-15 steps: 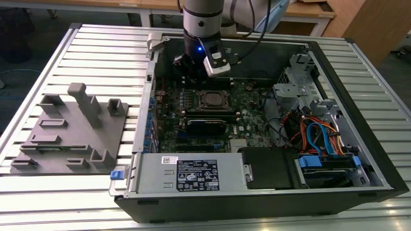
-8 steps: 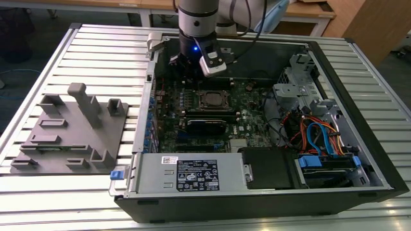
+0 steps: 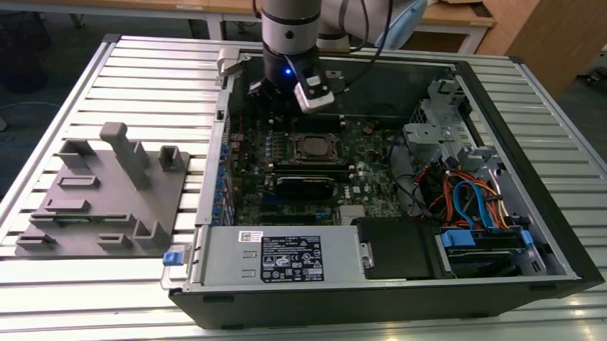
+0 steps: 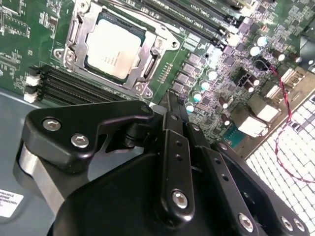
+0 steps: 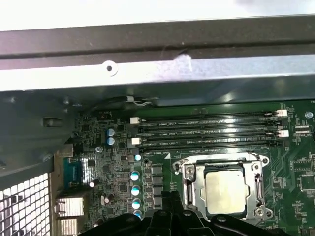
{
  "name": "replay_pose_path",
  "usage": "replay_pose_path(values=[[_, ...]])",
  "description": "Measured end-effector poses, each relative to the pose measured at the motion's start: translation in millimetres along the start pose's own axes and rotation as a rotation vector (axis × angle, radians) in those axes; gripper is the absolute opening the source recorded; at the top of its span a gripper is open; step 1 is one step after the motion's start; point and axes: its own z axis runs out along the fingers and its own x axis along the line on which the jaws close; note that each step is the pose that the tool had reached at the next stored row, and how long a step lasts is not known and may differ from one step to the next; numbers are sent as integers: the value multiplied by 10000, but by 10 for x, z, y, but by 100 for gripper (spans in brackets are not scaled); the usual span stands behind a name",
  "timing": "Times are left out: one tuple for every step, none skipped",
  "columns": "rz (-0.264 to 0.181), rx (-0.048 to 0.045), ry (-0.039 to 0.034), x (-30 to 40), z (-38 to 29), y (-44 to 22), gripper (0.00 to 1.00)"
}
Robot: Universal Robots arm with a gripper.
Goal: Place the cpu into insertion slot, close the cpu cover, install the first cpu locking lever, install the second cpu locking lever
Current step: 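Install the first cpu locking lever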
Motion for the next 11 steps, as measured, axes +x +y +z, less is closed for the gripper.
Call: replay_pose_path(values=[[-2,-10,1,5,-1,1,10],[-4,-19,0,9,-2,3,10],[-7,-27,2,12,-5,4,10],[-8,-34,2,15,-7,6,10],[-11,-38,3,19,-8,9,10],[-16,-41,4,23,-10,12,10],[-20,-48,3,29,-10,14,10],[-23,-55,3,34,-10,16,10],[-25,-59,6,38,-12,21,10],[-27,-66,6,40,-13,27,10],[-27,-71,6,41,-14,35,10]])
